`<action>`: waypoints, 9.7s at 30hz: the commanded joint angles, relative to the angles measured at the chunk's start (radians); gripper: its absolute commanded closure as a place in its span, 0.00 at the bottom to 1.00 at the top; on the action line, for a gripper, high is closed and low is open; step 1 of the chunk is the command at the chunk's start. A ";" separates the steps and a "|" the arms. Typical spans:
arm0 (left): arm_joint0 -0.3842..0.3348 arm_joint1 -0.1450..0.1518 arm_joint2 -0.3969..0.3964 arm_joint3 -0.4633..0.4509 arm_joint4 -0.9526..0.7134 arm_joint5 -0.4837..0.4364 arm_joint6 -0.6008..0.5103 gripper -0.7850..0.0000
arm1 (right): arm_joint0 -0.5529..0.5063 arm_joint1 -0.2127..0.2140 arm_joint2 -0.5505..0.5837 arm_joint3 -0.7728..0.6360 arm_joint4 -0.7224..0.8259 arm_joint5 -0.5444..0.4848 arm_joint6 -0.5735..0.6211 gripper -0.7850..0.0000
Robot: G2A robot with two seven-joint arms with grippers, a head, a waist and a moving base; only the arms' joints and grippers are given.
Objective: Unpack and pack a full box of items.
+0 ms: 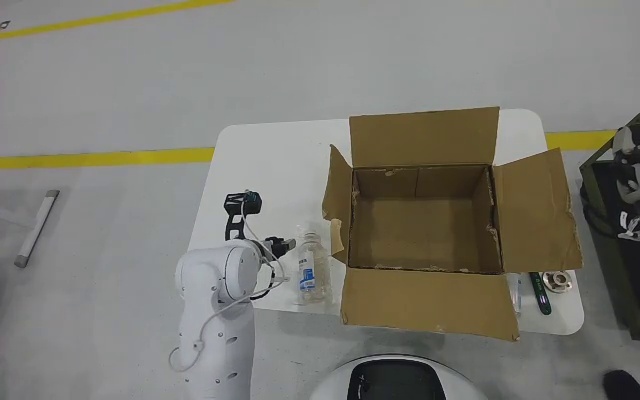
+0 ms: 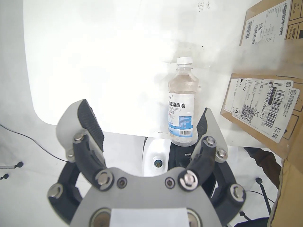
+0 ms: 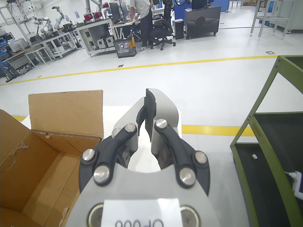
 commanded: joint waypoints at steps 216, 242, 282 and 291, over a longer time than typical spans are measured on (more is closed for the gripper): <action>-0.336 0.023 0.484 0.256 -0.644 0.243 0.188 1.00 | -0.040 -0.043 -0.081 -0.077 0.126 -0.120 -0.012 1.00; -0.489 -0.029 0.651 0.554 -0.624 0.368 0.167 1.00 | -0.105 -0.052 -0.087 -0.088 0.116 -0.148 0.007 1.00; -0.630 -0.115 0.795 0.814 -0.685 0.424 0.123 1.00 | -0.078 -0.061 -0.077 -0.051 0.106 -0.133 0.008 1.00; -0.670 -0.155 0.835 0.903 -0.708 0.446 0.141 1.00 | -0.078 -0.063 -0.072 -0.050 0.105 -0.128 0.006 1.00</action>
